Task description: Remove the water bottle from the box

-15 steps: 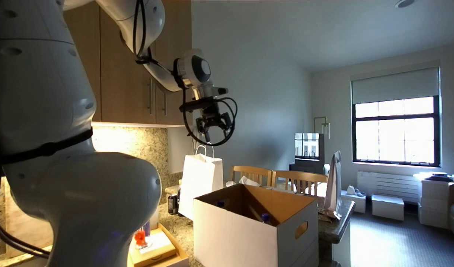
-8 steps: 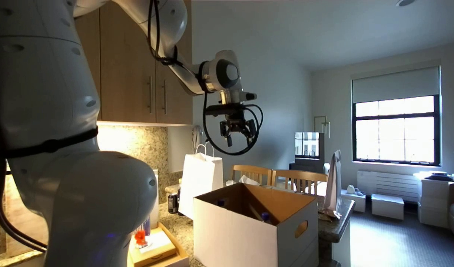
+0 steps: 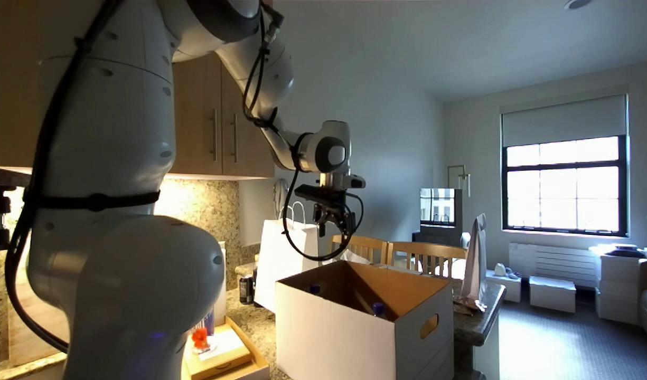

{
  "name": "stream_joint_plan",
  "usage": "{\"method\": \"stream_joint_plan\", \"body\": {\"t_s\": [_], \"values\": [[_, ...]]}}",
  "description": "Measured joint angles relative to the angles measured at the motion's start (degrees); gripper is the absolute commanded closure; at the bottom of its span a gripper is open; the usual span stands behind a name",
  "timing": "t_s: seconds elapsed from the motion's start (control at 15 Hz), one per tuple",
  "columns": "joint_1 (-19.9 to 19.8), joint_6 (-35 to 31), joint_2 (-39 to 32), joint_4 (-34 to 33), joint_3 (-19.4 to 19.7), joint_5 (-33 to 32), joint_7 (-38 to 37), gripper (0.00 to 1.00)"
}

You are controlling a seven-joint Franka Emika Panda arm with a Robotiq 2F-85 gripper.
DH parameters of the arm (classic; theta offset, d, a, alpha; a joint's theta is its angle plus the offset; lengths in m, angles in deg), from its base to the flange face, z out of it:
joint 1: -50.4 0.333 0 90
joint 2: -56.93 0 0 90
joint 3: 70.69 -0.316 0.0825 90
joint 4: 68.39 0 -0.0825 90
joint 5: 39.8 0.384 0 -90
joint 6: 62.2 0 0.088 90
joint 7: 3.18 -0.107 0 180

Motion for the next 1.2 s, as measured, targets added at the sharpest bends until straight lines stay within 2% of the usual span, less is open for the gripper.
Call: {"method": "stream_joint_plan", "body": {"t_s": [0.27,0.6,1.13,1.2], "values": [[0.52,-0.98,-7.20,-2.26,-1.65,2.07,-4.50,0.00],[0.51,-0.97,-12.51,-3.88,-1.60,2.29,-10.02,0.00],[1.16,-0.47,-18.62,-6.02,-2.52,4.72,-10.34,0.00],[1.09,-0.47,-19.17,-6.14,-2.51,5.39,-10.34,0.25]]}}
